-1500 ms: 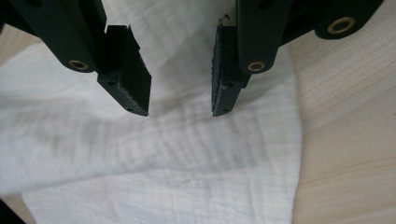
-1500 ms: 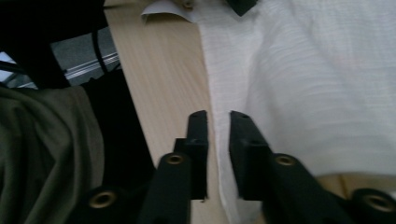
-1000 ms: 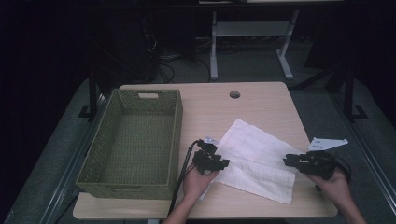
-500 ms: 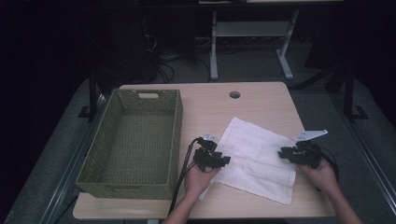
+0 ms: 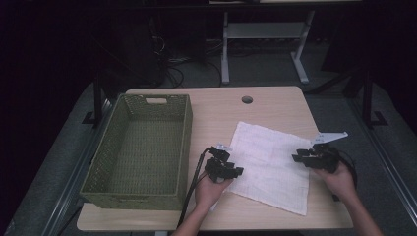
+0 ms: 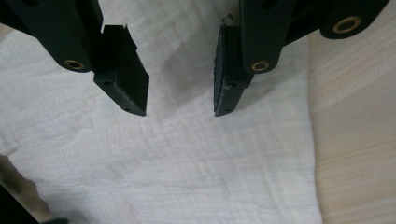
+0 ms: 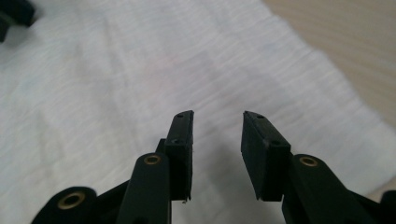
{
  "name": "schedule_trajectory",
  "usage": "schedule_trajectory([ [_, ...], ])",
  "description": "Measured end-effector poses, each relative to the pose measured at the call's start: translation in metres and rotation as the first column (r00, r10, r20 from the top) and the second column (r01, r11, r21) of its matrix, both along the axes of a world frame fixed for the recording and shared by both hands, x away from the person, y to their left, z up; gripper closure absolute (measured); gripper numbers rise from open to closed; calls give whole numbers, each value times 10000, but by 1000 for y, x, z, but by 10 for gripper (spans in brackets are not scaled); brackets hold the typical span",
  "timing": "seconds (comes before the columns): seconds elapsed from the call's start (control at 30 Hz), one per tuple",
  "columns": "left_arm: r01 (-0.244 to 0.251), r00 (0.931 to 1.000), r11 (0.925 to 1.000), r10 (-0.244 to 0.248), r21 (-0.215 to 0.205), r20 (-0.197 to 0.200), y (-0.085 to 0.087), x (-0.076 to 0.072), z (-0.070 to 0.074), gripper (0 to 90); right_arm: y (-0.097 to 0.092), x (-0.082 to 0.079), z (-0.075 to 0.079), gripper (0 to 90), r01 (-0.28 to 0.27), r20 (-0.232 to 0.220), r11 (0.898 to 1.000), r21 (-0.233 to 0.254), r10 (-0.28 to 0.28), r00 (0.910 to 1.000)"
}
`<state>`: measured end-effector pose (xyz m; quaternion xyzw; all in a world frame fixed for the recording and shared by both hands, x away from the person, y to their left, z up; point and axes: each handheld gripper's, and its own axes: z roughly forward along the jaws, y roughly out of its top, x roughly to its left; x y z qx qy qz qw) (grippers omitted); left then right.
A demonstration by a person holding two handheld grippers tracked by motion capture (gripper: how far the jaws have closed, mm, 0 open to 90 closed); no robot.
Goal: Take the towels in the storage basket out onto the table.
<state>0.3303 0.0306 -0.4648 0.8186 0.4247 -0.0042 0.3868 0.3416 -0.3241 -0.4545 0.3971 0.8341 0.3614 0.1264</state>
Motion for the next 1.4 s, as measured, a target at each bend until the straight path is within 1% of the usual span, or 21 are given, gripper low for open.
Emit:
schedule_trajectory([
  [0.07,-93,10000,9999,93,-40,24,0,-1,0,552,-2,-12,-2,630,-92,-194,10000,-35,91,9998],
  [0.13,-16,10000,10000,16,21,10,1,-2,0,552,-2,-18,-7,623,-189,-470,9998,-4,189,9987],
  [0.17,14,10000,10000,-14,48,21,1,-3,0,551,-1,-19,-11,620,-212,-559,9996,-194,201,9982],
  [0.2,-46,10000,10000,46,-4,37,1,-5,0,552,-1,-20,-13,625,-191,-512,9994,-296,176,9985],
  [0.23,34,10000,10000,-34,30,16,2,-6,0,551,-2,-19,-14,628,-219,-354,9995,-215,211,9992],
  [0.3,29,10000,10000,-29,-41,-25,2,-8,0,552,-2,-14,-14,628,-65,-506,9998,-183,55,9987],
  [0.37,19,9999,10000,-19,15,-132,1,-12,1,553,-3,-7,-14,620,-42,-410,9996,-285,31,9992],
  [0.4,183,9996,9997,-179,181,-227,2,-13,2,553,-3,-3,-14,617,11,-385,9993,-363,-25,9993],
  [0.43,181,9996,9995,-175,242,-239,1,-15,3,552,-3,1,-14,614,-17,-304,9990,-437,3,9995],
  [0.6,451,9982,9988,-443,187,-415,-3,-25,3,546,-1,15,-14,597,-64,-235,9984,-563,51,9997],
  [0.63,668,9968,9976,-659,187,-456,-5,-27,3,544,-1,17,-14,595,-61,-253,9986,-533,47,9997],
  [0.7,795,9959,9965,-783,244,-457,-7,-31,4,544,-3,19,-14,594,-82,-241,9988,-473,70,9997],
  [0.8,836,9957,9963,-827,183,-423,-10,-35,3,544,-3,18,-14,582,-80,-267,9984,-557,65,9996],
  [0.9,992,9937,9949,-981,181,-541,-11,-35,5,542,-3,17,-14,572,-162,-208,9983,-561,150,9997],
  [0.93,926,9945,9957,-923,45,-489,-11,-35,6,542,-3,17,-14,556,-217,-264,9984,-513,203,9994],
  [1.0,839,9958,9963,-846,-198,-340,-10,-32,10,542,-4,16,-13,548,-221,-388,9993,-301,209,9990],
  [1.07,735,9973,9971,-736,-220,-48,-9,-27,16,540,-7,17,-11,537,-257,-197,9996,-146,254,9995],
  [1.17,285,9990,9982,-267,-535,345,-7,-13,22,539,-10,21,-6,521,-168,-265,9999,-36,167,9995],
  [1.27,-137,9970,9981,182,-606,749,-4,4,25,530,-16,26,-1,506,-62,-227,9999,157,65,9997],
  [1.33,-489,9942,9958,560,-777,918,-3,14,25,524,-20,30,1,503,-26,-169,9995,319,31,9999],
  [1.4,-814,9908,9931,897,-844,1009,-2,25,24,517,-23,35,3,495,28,-145,9996,289,-24,9999],
])
